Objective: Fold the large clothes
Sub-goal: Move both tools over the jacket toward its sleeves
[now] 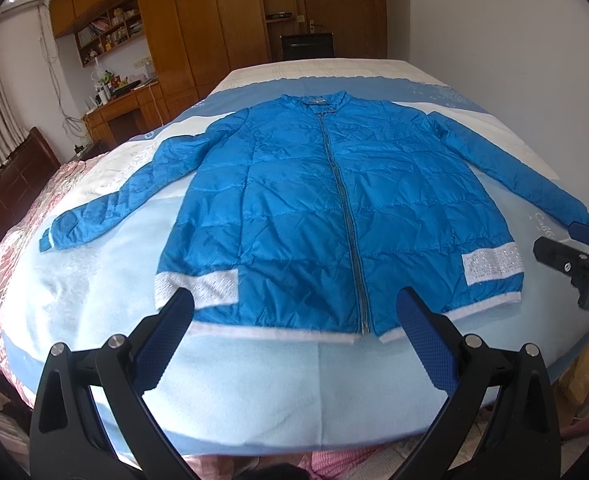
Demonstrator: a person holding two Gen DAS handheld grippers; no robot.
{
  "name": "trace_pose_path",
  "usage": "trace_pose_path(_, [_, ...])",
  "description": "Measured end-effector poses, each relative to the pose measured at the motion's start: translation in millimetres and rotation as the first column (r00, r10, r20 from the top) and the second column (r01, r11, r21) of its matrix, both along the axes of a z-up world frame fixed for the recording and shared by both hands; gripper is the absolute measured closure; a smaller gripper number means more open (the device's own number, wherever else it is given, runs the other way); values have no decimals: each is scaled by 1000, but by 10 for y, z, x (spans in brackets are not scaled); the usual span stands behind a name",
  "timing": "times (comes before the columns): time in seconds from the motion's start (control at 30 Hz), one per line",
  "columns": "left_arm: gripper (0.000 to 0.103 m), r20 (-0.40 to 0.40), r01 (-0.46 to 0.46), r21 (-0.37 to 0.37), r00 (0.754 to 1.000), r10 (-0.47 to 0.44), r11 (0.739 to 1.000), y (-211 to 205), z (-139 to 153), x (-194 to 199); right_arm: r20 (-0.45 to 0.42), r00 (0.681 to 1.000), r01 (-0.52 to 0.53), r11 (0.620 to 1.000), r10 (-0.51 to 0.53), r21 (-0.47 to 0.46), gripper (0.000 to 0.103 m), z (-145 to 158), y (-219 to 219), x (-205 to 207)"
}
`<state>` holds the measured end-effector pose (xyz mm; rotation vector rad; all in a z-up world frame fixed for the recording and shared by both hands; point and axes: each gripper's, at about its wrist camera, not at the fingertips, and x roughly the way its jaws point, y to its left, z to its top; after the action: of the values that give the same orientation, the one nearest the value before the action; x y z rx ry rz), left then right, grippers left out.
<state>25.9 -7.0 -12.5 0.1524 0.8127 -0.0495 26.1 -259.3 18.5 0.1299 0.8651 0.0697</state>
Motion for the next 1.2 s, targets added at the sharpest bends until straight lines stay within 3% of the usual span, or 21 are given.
trace_pose_path(0.1, [3,-40,32,4,999,-32,999,-105,-117,250,-30,999,41,999,-41,16,4,-118,-215,159])
trace_pose_path(0.23, [3,-138,107,-79,983,-117,991,-283,-275,688,-90,989,124,990,-117,70,4,-278,-695,358])
trace_pose_path(0.37, [3,-197,168,-113,962,-188,979,-597,-359,1162,-120,960,266,959,-255,93,4,-352,-1381,431])
trace_pose_path(0.47, [3,-207,187,-110,956,-206,976,-835,-362,1485,-153,907,411,905,-393,109,4,-394,-1996,418])
trace_pose_path(0.57, [3,-223,201,-108,950,-221,974,-1069,-354,1812,-194,827,553,826,-528,109,4,-465,-2616,333])
trace_pose_path(0.7, [3,-244,209,-120,941,-232,971,-1298,-390,2213,-275,730,673,728,-625,132,4,-642,-3218,175])
trace_pose_path(0.77, [3,-260,198,-166,936,-237,966,-1373,-424,2385,-307,709,693,708,-635,138,4,-742,-3388,140])
trace_pose_path(0.83, [3,-283,190,-194,928,-240,963,-1455,-483,2543,-347,698,703,691,-626,168,4,-850,-3474,124])
trace_pose_path(0.93, [4,-305,183,-212,921,-243,960,-1535,-587,2719,-384,722,682,688,-576,248,4,-1000,-3580,204])
trace_pose_path(1.03, [4,-318,181,-239,913,-254,954,-1578,-691,2818,-380,731,670,703,-567,240,5,-1035,-3597,334])
trace_pose_path(1.1, [4,-323,176,-256,911,-256,950,-1582,-748,2857,-376,728,671,708,-573,220,12,-1032,-3559,387])
trace_pose_path(1.17, [4,-323,175,-255,911,-255,951,-1577,-795,2892,-370,742,653,728,-559,208,35,-1033,-3482,504])
trace_pose_path(1.2, [5,-319,177,-253,913,-255,951,-1575,-805,2898,-373,741,652,731,-559,199,39,-1031,-3453,552])
